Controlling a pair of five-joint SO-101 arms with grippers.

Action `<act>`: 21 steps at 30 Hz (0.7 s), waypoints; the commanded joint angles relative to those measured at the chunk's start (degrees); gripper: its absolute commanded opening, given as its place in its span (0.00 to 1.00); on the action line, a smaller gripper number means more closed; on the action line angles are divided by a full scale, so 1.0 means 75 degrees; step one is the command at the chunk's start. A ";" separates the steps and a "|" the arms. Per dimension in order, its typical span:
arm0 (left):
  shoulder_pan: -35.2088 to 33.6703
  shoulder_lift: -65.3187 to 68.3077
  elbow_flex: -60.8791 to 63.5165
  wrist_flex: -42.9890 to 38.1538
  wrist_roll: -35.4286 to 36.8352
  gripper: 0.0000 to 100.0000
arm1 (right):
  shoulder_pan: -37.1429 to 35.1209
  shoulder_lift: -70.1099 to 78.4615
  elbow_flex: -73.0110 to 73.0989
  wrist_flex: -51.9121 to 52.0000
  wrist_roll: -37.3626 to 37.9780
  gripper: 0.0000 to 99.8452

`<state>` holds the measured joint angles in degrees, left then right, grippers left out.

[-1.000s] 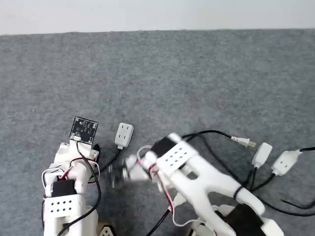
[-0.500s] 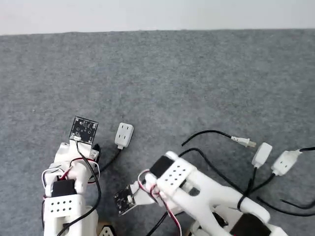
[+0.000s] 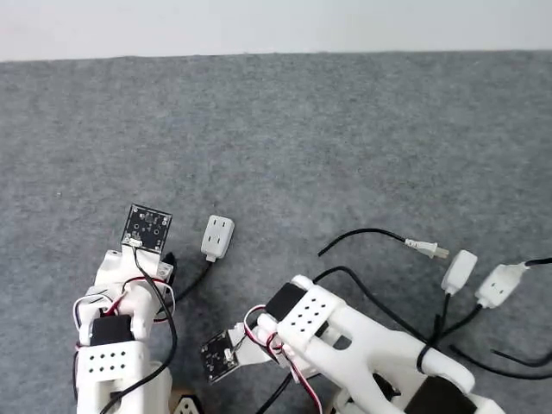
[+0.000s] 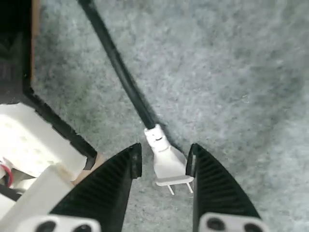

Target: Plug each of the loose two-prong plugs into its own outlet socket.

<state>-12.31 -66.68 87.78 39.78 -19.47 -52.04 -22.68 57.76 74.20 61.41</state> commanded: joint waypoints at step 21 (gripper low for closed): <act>-0.0059 -0.0105 -0.0064 -0.0246 0.0059 0.19 | -0.0088 -0.0229 0.0434 -0.0791 -0.0516 0.17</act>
<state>-12.31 -66.68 87.78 39.78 -19.47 -52.31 -22.77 60.84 68.75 58.07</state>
